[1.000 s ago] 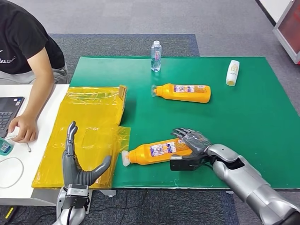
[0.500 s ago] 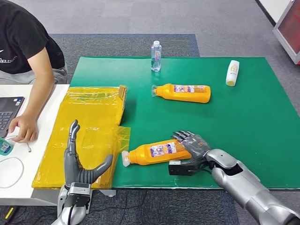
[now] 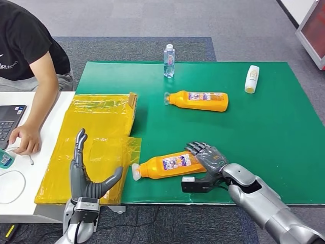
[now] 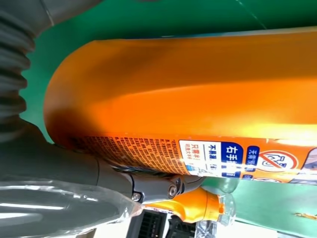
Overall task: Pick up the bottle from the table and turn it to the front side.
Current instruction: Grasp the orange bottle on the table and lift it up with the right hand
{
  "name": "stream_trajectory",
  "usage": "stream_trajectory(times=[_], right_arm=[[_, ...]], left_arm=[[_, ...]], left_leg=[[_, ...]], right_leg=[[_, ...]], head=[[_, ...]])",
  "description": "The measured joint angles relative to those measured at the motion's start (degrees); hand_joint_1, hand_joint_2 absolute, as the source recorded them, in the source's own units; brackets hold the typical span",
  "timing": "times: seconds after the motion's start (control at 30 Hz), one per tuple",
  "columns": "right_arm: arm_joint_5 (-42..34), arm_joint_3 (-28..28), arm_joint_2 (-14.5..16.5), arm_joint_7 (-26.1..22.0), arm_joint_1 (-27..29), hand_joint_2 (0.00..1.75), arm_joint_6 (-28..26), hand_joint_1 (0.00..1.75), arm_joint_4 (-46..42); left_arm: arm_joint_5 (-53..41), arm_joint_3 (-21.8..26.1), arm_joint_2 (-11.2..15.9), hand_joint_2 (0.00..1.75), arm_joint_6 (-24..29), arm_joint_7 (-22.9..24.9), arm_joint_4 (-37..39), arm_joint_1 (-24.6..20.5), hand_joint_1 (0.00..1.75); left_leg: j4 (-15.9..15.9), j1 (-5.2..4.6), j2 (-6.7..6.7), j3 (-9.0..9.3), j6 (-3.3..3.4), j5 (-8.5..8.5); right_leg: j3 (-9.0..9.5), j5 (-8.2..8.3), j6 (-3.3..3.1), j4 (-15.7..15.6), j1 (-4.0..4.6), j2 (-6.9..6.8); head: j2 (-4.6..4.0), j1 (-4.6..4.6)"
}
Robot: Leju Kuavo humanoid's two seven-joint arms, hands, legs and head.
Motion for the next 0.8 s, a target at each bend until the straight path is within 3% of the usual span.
stream_trajectory(times=[0.47,0.6,0.67,0.8], right_arm=[[1.96,1.7,3.31,-0.73,-3.21,1.75,3.62,0.03,-0.13],[1.72,2.24,3.87,-0.8,-3.58,1.75,3.86,1.65,-0.12],[1.25,2.39,4.09,-0.88,-3.64,1.75,3.92,1.73,-0.1],[-0.63,2.37,4.39,-0.97,-3.37,1.75,2.37,1.71,0.19]], left_arm=[[0.49,-1.29,-0.2,1.75,-0.42,0.0,0.19,-0.28,0.0],[0.62,-1.61,-0.32,1.75,-0.42,0.0,0.28,-0.31,0.0],[0.92,-1.73,-0.34,1.75,-0.23,0.0,0.33,-0.34,0.0],[1.6,-2.03,-0.35,1.75,0.5,0.0,0.38,-0.42,0.0]], left_leg=[[0.0,0.0,0.0,0.0,0.0,0.01],[0.0,0.0,0.0,-0.01,0.0,0.01],[0.0,0.0,0.0,-0.01,0.0,0.01],[0.0,0.0,0.0,0.0,-0.01,0.01]], right_leg=[[0.0,0.0,0.0,0.01,0.0,0.0],[-0.01,0.0,0.0,0.01,0.0,0.0],[-0.02,0.0,0.0,0.01,0.0,0.0],[-0.03,-0.01,-0.01,0.01,0.0,0.0]], head=[[0.0,0.0],[0.0,-0.01],[0.0,-0.01],[0.0,-0.01]])
